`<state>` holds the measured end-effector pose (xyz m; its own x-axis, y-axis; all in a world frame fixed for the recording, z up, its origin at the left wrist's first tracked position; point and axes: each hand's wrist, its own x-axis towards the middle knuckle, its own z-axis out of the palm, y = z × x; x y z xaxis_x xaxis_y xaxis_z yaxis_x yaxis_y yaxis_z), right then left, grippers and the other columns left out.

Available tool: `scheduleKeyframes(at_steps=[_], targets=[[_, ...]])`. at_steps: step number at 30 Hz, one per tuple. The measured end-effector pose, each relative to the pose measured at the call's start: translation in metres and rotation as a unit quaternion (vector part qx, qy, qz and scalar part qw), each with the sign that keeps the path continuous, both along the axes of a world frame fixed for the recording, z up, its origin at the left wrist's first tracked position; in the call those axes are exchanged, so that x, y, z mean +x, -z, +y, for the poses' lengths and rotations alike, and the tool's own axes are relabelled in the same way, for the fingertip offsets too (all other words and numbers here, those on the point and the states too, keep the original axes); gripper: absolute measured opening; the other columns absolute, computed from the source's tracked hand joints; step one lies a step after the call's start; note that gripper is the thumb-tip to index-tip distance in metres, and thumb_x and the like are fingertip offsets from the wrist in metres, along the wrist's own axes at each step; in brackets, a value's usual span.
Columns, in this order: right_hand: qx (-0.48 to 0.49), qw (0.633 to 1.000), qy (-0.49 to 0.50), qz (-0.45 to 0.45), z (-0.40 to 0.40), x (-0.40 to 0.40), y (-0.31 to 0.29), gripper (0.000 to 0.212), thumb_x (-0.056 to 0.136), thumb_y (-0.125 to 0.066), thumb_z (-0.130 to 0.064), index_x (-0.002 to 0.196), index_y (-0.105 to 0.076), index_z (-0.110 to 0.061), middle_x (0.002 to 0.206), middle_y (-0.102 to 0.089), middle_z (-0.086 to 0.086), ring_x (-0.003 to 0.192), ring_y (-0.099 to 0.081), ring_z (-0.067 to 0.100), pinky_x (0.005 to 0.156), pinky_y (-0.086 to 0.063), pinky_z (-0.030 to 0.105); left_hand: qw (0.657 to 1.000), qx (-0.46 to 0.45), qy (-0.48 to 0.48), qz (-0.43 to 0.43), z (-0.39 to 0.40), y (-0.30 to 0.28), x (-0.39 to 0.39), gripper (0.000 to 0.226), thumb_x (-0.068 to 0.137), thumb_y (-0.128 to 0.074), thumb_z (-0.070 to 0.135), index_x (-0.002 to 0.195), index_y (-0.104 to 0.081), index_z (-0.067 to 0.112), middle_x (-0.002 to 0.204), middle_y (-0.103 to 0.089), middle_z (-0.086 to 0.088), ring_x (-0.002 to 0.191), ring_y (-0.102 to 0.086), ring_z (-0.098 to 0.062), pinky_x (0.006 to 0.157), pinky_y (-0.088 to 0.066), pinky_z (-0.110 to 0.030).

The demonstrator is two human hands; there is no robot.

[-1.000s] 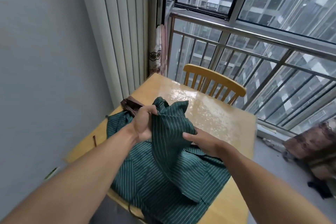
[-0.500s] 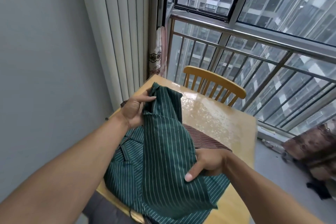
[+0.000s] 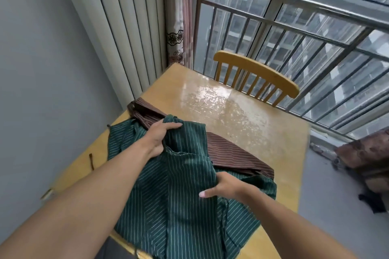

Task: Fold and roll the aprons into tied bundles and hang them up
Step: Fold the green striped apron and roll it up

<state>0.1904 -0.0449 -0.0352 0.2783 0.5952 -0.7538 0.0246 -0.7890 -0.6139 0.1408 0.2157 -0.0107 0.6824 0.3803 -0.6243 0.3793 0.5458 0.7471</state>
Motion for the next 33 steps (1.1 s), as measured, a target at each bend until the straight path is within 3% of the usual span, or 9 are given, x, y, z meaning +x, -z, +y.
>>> scheduleKeyframes(at_steps=[3, 7, 10, 13, 16, 19, 24, 28, 33], targets=[[0.041, 0.985, 0.135, 0.101, 0.014, 0.025, 0.003, 0.121, 0.063, -0.074, -0.082, 0.158, -0.033, -0.022, 0.163, -0.033, -0.002, 0.150, -0.032, 0.025, 0.124, -0.022, 0.051, 0.991, -0.048, 0.123, -0.035, 0.000, -0.005, 0.006, 0.034, 0.087, -0.074, 0.025, 0.114, -0.068, 0.004, 0.121, -0.068, -0.019, 0.110, -0.066, -0.034, 0.107, -0.048, -0.050], [0.202, 0.915, 0.207, 0.282, 0.041, 0.060, -0.011, 0.099, 0.085, -0.019, -0.088, 0.152, -0.045, -0.020, 0.152, -0.053, 0.008, 0.141, -0.048, 0.031, 0.117, -0.032, 0.056, 0.979, -0.048, 0.190, -0.060, -0.004, -0.008, 0.017, 0.038, 0.097, -0.065, 0.018, 0.131, -0.062, 0.002, 0.132, -0.066, -0.020, 0.116, -0.063, -0.035, 0.107, -0.046, -0.050], [0.284, 0.848, 0.314, 0.317, 0.063, 0.085, -0.025, 0.082, 0.086, -0.048, -0.075, 0.144, -0.054, -0.017, 0.147, -0.056, 0.015, 0.135, -0.054, 0.037, 0.113, -0.038, 0.058, 0.978, -0.028, 0.200, -0.053, -0.009, -0.013, 0.023, 0.039, 0.098, -0.060, 0.016, 0.134, -0.061, 0.000, 0.128, -0.069, -0.018, 0.117, -0.065, -0.034, 0.105, -0.049, -0.049], [0.354, 0.802, 0.413, 0.247, 0.081, 0.108, -0.034, 0.069, 0.081, -0.080, -0.033, 0.144, -0.054, -0.023, 0.142, -0.061, 0.011, 0.128, -0.059, 0.033, 0.107, -0.048, 0.054, 0.986, 0.017, 0.159, -0.036, -0.014, -0.012, 0.030, 0.023, 0.098, -0.054, 0.012, 0.117, -0.066, 0.005, 0.111, -0.074, -0.010, 0.104, -0.069, -0.025, 0.097, -0.052, -0.044], [0.366, 0.832, 0.380, 0.171, 0.094, 0.125, -0.046, 0.079, 0.086, -0.069, 0.008, 0.150, -0.047, -0.033, 0.146, -0.055, 0.014, 0.129, -0.059, 0.032, 0.105, -0.051, 0.052, 0.994, 0.056, 0.087, -0.034, -0.015, -0.009, 0.040, 0.024, 0.097, -0.056, 0.019, 0.115, -0.067, 0.006, 0.114, -0.073, -0.004, 0.105, -0.065, -0.018, 0.097, -0.047, -0.040], [0.364, 0.866, 0.335, 0.074, 0.104, 0.131, -0.069, 0.089, 0.084, -0.059, 0.023, 0.153, -0.044, -0.033, 0.136, -0.055, 0.006, 0.105, -0.072, 0.019, 0.085, -0.061, 0.041, 0.994, 0.092, 0.045, -0.044, -0.013, -0.008, 0.052, 0.048, 0.088, -0.071, 0.043, 0.121, -0.070, 0.007, 0.121, -0.073, -0.002, 0.123, -0.061, -0.021, 0.109, -0.041, -0.041], [0.348, 0.898, 0.269, -0.013, 0.114, 0.130, -0.080, 0.097, 0.082, -0.056, 0.020, 0.154, -0.038, -0.043, 0.144, -0.057, 0.003, 0.092, -0.071, 0.027, 0.082, -0.057, 0.052, 0.990, 0.112, 0.024, -0.079, -0.012, -0.021, 0.071, 0.038, 0.104, -0.053, 0.034, 0.124, -0.065, 0.004, 0.116, -0.074, -0.013, 0.098, -0.072, -0.018, 0.076, -0.053, -0.031], [0.339, 0.888, 0.310, 0.012, 0.116, 0.130, -0.076, 0.086, 0.087, -0.052, 0.015, 0.153, -0.041, -0.040, 0.128, -0.068, 0.004, 0.102, -0.073, 0.032, 0.083, -0.061, 0.047, 0.993, 0.083, -0.027, -0.080, -0.006, -0.028, 0.080, 0.033, 0.107, -0.049, 0.030, 0.114, -0.073, 0.009, 0.108, -0.078, -0.009, 0.098, -0.074, -0.023, 0.082, -0.057, -0.033], [0.315, 0.891, 0.326, 0.035, 0.114, 0.151, -0.077, 0.043, 0.095, -0.068, -0.008, 0.134, -0.065, -0.026, 0.125, -0.068, 0.013, 0.112, -0.069, 0.033, 0.094, -0.059, 0.046, 0.992, 0.066, 0.066, -0.087, -0.005, -0.030, 0.073, 0.030, 0.102, -0.056, 0.015, 0.124, -0.064, -0.004, 0.116, -0.071, -0.020, 0.102, -0.067, -0.029, 0.080, -0.060, -0.028]])
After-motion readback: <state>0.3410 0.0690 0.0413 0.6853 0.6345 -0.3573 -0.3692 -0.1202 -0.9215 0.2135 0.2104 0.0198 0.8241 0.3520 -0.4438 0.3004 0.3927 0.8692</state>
